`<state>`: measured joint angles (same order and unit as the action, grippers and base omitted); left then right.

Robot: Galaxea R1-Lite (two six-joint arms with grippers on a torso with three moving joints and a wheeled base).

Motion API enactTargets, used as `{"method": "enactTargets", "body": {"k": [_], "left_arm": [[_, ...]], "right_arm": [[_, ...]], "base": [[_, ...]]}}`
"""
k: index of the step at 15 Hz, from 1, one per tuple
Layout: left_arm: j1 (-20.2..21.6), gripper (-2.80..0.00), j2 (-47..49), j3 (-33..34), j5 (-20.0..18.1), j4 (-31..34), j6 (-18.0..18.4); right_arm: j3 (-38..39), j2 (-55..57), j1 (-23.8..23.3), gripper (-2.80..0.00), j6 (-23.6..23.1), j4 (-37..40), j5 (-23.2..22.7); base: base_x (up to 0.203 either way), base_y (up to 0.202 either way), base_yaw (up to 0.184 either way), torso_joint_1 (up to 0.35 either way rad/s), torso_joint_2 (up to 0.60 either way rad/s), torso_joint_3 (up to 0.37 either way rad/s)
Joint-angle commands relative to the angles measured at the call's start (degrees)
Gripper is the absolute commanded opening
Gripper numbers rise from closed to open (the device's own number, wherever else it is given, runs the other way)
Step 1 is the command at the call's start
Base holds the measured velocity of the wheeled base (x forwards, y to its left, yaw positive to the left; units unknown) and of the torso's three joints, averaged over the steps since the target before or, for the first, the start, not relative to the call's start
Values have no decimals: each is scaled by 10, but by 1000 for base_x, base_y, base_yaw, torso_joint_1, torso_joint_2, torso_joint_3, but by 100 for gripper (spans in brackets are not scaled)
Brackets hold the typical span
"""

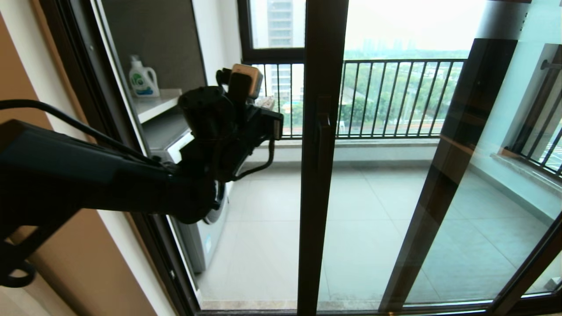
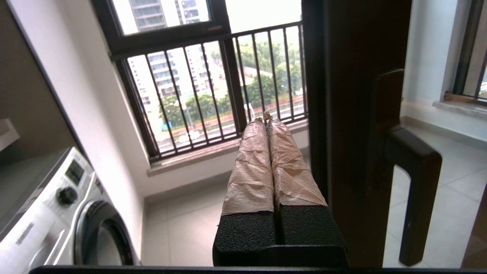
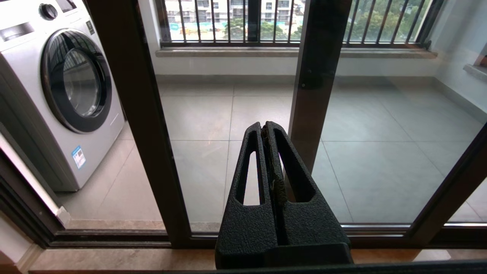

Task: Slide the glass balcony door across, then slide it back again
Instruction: Open the slid door

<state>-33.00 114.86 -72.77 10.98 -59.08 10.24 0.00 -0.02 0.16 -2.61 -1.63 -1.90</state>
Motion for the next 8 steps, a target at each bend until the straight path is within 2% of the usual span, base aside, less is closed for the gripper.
{"method": "enactTargets", "body": {"k": [1,5,6,8], "left_arm": [[46,-280,-139,113,-11,-3,-22],[163,-280,-423,376,-88,4,-107],[180,-280,-495,437,-101,14,-119],[204,-280,-641,523,-109,62,-117]], "right_arm": [[7,0,0,-280,0,0,0],[7,0,0,-280,0,0,0],[7,0,0,-280,0,0,0],[7,0,0,-280,0,0,0]], "base": [[0,0,0,0,0,0],[0,0,0,0,0,0],[0,0,0,0,0,0],[0,0,0,0,0,0]]}}
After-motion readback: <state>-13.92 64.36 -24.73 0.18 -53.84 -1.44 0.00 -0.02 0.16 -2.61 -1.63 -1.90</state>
